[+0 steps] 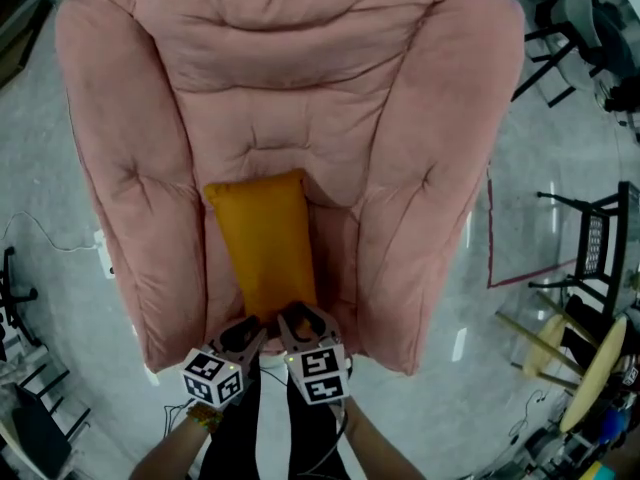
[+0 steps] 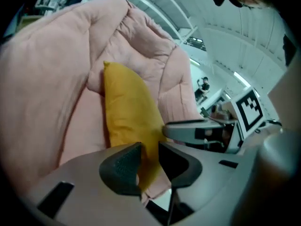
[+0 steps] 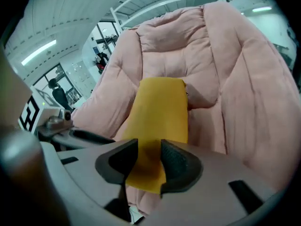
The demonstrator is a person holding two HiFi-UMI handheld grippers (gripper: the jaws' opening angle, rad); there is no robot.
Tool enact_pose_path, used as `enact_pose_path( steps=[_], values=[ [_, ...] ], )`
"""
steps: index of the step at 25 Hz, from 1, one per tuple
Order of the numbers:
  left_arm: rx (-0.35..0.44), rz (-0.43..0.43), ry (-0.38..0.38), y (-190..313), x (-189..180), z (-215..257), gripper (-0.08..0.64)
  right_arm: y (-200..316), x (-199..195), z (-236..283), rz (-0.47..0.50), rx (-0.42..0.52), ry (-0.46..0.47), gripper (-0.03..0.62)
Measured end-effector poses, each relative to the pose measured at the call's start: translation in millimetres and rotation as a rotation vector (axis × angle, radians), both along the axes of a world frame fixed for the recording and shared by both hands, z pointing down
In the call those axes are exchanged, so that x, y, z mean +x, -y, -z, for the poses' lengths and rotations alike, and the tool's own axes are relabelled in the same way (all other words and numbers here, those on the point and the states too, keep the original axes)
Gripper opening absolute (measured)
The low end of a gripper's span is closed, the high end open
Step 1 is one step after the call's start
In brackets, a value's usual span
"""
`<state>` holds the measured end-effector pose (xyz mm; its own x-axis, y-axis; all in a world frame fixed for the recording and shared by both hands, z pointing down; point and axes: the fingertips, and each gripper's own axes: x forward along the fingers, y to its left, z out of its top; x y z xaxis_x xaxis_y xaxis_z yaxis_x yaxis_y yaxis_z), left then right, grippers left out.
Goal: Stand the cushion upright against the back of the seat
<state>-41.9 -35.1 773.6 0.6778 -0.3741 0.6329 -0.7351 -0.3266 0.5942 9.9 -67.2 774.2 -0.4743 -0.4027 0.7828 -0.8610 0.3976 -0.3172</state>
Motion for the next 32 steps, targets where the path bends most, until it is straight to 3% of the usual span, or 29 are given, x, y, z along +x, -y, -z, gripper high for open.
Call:
enact_pose_path(
  steps=[2, 3, 6, 8, 13, 17, 21, 25, 29, 32],
  values=[
    [0.006, -0.061, -0.005, -11, 8, -1, 0.123, -6, -6, -3, -0.003, -0.03, 0.02, 0.186],
    [0.036, -0.042, 0.007, -5, 1, 3, 0.123, -4, -9, 0, 0.01, -0.023, 0.016, 0.222],
    [0.091, 0.144, 0.014, 44, -41, 6, 0.14, 17, -1, 2, 0.052, 0.029, -0.035, 0.275],
    [0.067, 0.229, -0.022, 81, -59, -2, 0.219, 30, 8, -11, 0.049, 0.001, -0.045, 0.289],
    [-0.014, 0.172, -0.052, 144, -42, -35, 0.274, 41, -2, -48, 0.09, -0.079, -0.023, 0.299],
    [-0.045, 0.167, -0.023, 156, -36, -49, 0.272, 47, -6, -50, 0.085, -0.061, -0.057, 0.266],
    [-0.03, 0.201, -0.05, 142, -38, -36, 0.178, 40, -2, -43, 0.077, -0.026, -0.089, 0.196],
    [0.004, 0.222, -0.089, 126, -35, -12, 0.137, 34, 6, -24, 0.052, 0.015, -0.095, 0.172],
    [0.024, 0.247, -0.147, 105, -24, 19, 0.125, 19, 20, -4, 0.096, 0.055, -0.133, 0.163],
    [0.028, 0.273, -0.14, 92, -29, 21, 0.121, 3, 15, 3, 0.133, 0.034, -0.126, 0.141]
  ],
)
